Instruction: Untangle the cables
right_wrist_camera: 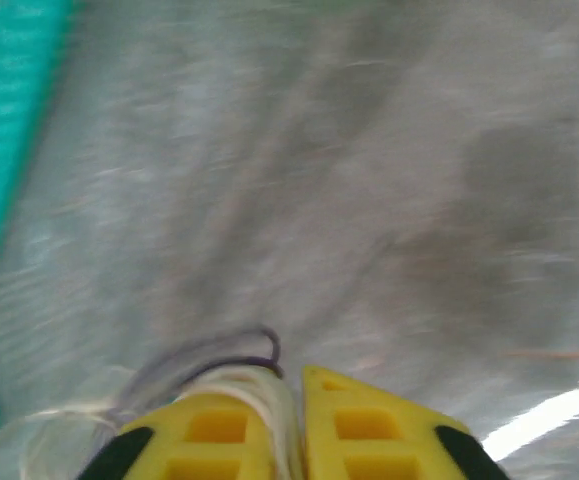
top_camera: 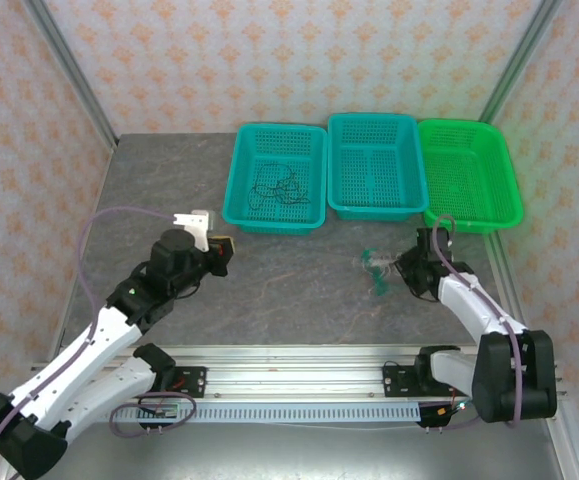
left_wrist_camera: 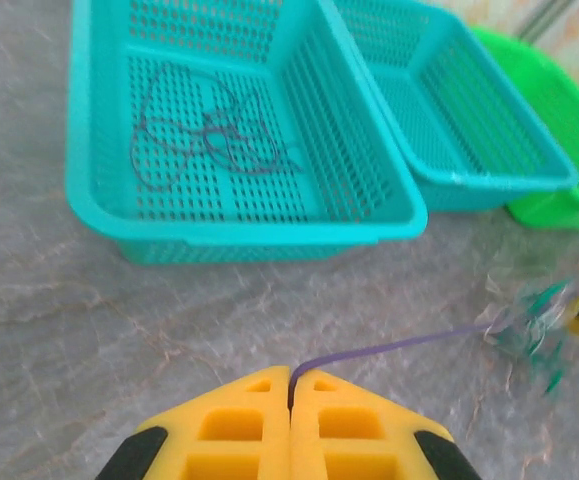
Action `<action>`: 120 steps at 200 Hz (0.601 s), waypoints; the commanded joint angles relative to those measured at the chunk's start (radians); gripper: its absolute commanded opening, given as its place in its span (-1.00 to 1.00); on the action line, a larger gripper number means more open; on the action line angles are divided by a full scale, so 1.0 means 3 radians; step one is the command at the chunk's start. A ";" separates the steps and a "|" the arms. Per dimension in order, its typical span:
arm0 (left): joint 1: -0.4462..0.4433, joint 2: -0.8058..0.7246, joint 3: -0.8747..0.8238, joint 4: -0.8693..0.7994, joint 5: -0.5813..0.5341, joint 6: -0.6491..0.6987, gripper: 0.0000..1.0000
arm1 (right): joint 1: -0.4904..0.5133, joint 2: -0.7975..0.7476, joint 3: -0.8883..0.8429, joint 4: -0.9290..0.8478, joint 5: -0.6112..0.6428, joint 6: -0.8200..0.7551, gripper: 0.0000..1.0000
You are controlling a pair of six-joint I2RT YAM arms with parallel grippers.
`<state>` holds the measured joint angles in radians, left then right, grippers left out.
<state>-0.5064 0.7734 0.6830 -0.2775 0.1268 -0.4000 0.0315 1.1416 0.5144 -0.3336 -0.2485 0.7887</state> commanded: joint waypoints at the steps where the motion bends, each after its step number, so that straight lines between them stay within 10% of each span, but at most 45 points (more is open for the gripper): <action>1: 0.0118 -0.0041 0.0034 0.0324 0.0011 -0.0066 -1.00 | -0.0103 -0.0026 -0.0186 0.0278 -0.0323 -0.0605 -0.54; 57: 0.0099 0.0096 -0.0076 0.0422 0.0265 -0.0006 -1.00 | -0.0001 -0.0356 -0.0046 -0.0215 -0.0314 -0.0885 0.01; 85: 0.0098 0.0155 -0.0066 0.0446 0.0366 0.0032 -1.00 | 0.0698 -0.0679 0.0145 -0.0349 0.0198 -0.1112 0.27; 120: 0.0093 0.0224 -0.0106 0.0523 0.0355 -0.0031 -1.00 | 0.1463 -0.0535 0.0389 -0.0417 0.0943 -0.1220 0.10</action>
<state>-0.4831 0.8326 0.6682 -0.1650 0.2222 -0.4145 0.3717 0.9421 0.5789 -0.4057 -0.1780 0.4808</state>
